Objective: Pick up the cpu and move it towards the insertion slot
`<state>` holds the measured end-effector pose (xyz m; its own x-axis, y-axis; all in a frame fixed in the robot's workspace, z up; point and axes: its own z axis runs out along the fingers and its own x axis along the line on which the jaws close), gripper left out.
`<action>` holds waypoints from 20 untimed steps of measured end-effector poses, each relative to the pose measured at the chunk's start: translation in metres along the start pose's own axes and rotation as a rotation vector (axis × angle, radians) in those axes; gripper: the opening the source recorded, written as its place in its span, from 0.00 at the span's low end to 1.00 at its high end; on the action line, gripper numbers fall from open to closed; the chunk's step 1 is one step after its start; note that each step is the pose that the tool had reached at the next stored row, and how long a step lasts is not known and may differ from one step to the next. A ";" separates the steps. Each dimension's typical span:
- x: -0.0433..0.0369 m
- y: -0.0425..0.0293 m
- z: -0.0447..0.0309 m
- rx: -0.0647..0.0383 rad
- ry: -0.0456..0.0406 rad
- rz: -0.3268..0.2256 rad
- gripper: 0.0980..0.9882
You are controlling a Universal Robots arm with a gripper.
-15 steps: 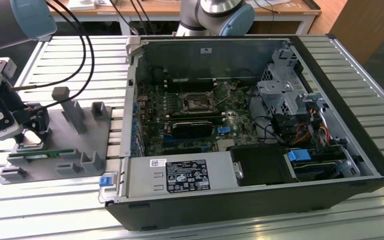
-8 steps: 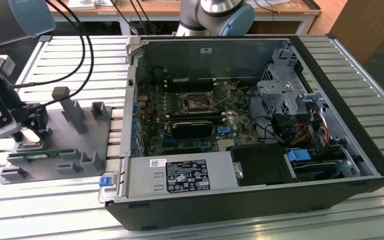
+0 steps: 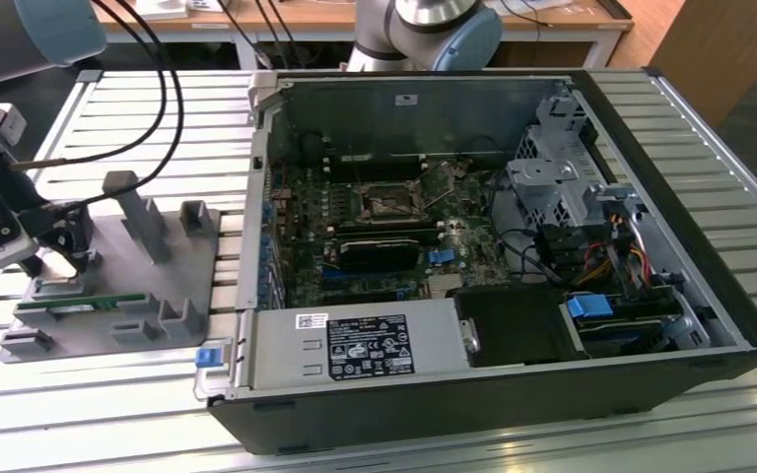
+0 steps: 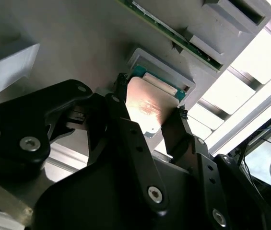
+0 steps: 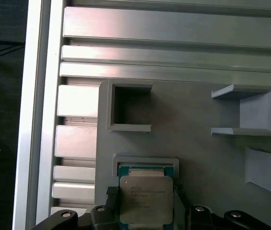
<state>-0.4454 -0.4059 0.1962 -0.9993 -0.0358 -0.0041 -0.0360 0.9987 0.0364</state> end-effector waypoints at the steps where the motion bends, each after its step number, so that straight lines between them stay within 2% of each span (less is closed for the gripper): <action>1: 0.0000 0.0000 -0.0004 0.000 0.0001 0.000 0.49; 20: 0.0000 0.0004 -0.0068 0.000 0.0001 0.000 0.49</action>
<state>-0.4455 -0.4058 0.2031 -0.9993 -0.0359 -0.0039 -0.0360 0.9987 0.0363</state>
